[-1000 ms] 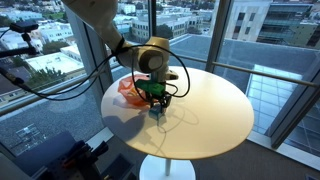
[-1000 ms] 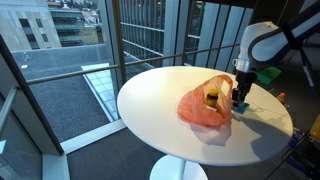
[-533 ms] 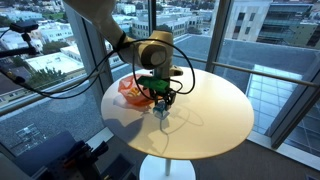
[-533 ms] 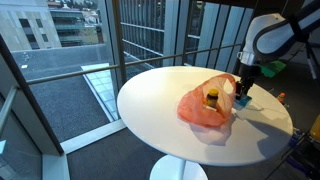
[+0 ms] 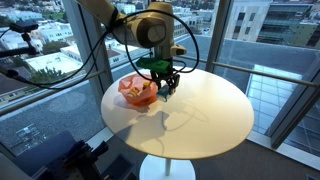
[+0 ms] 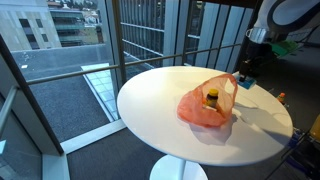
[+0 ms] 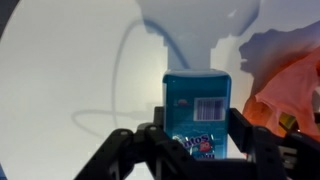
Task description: Place the blue and white item in the plastic
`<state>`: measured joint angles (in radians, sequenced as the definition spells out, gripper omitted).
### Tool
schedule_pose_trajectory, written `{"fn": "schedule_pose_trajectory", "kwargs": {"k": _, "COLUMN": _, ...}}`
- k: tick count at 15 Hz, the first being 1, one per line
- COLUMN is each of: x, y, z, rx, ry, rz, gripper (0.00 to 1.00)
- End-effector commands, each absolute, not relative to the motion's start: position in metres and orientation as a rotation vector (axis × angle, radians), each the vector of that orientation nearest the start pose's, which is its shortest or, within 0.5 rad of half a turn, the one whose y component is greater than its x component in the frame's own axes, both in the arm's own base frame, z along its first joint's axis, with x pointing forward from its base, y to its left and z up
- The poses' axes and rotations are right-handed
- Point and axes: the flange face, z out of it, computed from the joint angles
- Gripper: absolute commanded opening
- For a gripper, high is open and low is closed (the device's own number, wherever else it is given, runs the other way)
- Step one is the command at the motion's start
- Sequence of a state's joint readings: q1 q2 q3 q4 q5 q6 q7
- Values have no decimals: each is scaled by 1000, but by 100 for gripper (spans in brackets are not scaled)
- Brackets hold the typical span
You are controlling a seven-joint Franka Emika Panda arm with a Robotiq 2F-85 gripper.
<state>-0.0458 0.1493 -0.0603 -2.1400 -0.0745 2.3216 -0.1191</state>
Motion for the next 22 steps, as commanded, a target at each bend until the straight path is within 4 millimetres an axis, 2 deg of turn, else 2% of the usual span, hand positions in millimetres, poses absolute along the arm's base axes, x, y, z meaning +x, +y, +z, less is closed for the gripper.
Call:
{"fn": "schedule_pose_trajectory", "kwargs": {"k": 1, "x": 556, "y": -39, "z": 375, "rx": -3223, "ry": -165, "rz": -98, "gripper": 39}}
{"fn": "schedule_pose_trajectory", "kwargs": {"k": 7, "x": 554, "y": 24, "z": 415, "rx": -3211, "ry": -346, "rz": -199, "gripper": 39}}
{"fn": "schedule_pose_trajectory", "kwargs": {"k": 10, "x": 551, "y": 53, "z": 422, "rx": -3209, "ry": -446, "rz": -229, "gripper": 39}}
{"fn": "schedule_pose_trajectory", "kwargs": {"k": 14, "x": 550, "y": 76, "z": 410, "rx": -3198, "ry": -537, "rz": -197, "gripper": 39}}
{"fn": "schedule_pose_trajectory", "kwargs": {"k": 22, "x": 550, "y": 101, "z": 369, "rx": -3167, "ry": -630, "rz": -76, "gripper": 39}}
